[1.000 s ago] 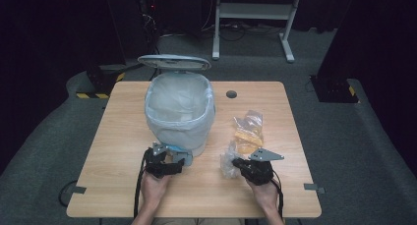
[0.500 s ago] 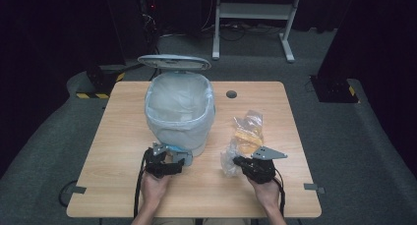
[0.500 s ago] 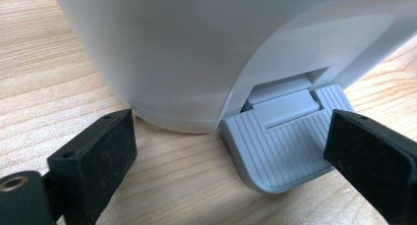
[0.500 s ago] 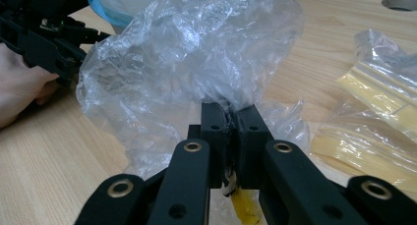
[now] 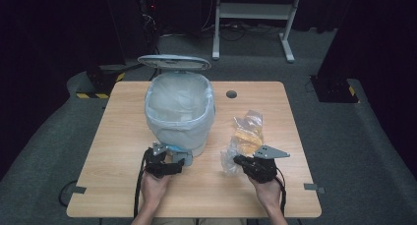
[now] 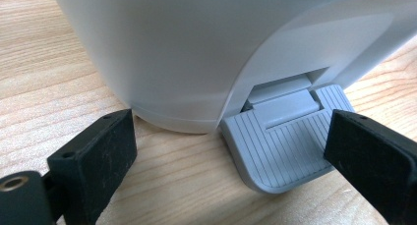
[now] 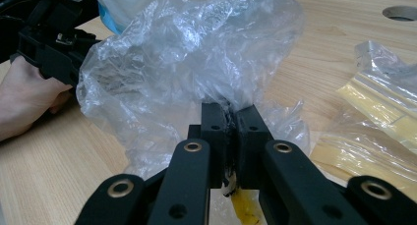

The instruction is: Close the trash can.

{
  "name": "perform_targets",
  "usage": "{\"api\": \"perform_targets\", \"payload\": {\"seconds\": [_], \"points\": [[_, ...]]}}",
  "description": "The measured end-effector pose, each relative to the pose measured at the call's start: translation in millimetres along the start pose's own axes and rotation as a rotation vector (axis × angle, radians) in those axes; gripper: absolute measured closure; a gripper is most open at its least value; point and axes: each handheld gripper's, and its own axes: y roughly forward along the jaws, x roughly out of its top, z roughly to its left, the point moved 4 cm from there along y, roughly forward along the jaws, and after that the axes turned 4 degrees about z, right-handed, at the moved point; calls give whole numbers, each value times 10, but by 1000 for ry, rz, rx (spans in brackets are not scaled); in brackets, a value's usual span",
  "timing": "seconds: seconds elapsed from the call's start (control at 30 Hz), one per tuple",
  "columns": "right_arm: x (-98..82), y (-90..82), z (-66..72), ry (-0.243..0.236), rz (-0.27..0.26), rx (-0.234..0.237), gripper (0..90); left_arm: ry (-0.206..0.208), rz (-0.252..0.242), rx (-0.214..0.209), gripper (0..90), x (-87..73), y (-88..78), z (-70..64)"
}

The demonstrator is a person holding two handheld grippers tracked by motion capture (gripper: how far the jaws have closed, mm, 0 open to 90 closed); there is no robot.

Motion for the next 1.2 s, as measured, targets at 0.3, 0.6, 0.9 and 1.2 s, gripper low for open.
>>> {"api": "perform_targets", "payload": {"seconds": [0.3, 0.6, 0.9, 1.2], "points": [[30, -17, 4, -7, -1, 2, 852, 1, 1, 0, 58, 0, 0, -1], [135, -75, 25, -10, -31, 26, 853, 1, 1, 1, 58, 0, 0, 0], [231, -123, 43, -22, -46, 34, 853, 1, 0, 0, 58, 0, 0, 1], [332, -184, 32, -13, -71, 53, 853, 1, 1, 0, 58, 0, -1, 2]]}}
